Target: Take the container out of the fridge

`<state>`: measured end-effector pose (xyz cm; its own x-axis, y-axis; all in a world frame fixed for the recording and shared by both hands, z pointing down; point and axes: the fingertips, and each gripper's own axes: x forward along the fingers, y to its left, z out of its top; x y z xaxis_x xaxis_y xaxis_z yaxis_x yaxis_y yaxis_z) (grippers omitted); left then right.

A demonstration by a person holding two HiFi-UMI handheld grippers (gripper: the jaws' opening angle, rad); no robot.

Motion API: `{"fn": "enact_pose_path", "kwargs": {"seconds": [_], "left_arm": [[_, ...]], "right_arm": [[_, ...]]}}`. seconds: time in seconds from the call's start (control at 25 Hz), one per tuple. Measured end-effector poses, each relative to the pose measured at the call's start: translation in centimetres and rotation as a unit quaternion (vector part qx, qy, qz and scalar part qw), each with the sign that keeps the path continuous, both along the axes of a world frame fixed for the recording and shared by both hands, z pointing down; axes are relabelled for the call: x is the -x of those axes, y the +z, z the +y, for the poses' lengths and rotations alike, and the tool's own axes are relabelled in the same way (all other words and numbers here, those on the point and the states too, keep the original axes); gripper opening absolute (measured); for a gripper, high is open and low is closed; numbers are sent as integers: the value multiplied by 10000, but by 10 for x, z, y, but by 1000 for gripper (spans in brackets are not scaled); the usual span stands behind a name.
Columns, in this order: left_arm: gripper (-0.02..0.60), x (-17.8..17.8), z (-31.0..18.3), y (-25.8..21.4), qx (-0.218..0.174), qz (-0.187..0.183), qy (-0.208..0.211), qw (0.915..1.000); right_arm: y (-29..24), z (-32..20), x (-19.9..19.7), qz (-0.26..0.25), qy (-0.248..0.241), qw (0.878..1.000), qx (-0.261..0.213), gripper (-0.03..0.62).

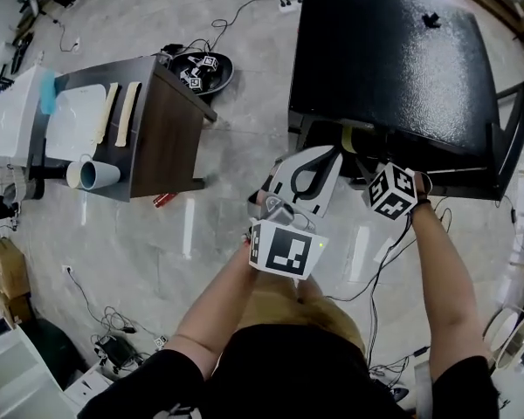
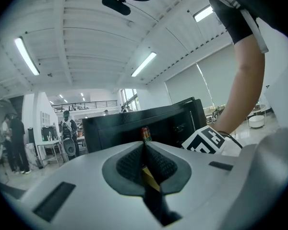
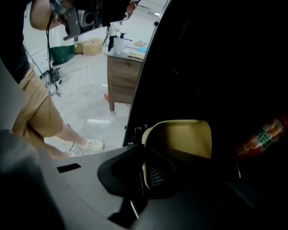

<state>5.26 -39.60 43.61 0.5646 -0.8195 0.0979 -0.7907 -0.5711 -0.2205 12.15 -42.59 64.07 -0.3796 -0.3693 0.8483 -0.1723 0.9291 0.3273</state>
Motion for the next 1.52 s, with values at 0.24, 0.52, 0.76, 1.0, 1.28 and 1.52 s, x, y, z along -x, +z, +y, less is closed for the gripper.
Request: {"fn": "enact_pose_path", "kwargs": {"seconds": [0.24,0.52,0.76,1.0,1.28,1.52], "left_arm": [[25,-9,29,-31,-111,-1,-18,9999],[25,-28,77,-64,-310,-162,-63,9994],[25,-34,118,-79,-399,-281,-240,9985],[25,-25,161,-105,-588,-135,-517,9968],[25,-24,193,-144,-938,10,-519,9942],[25,-7,227,-176,-1028,1083,-511,9875]], "right_arm": [[-55,38,4,-964,461,9943,-24,49],[-107,114,-3,-1991,849,9761,177,49],[-166,158,-9,-3310,1408,9331,31,48],[-242,198,-12,-4824,2071,8508,-227,48],[-325,233,-13,-5727,1961,7902,-962,48],[-366,268,-4,-5707,2230,7637,-2032,48]]}}
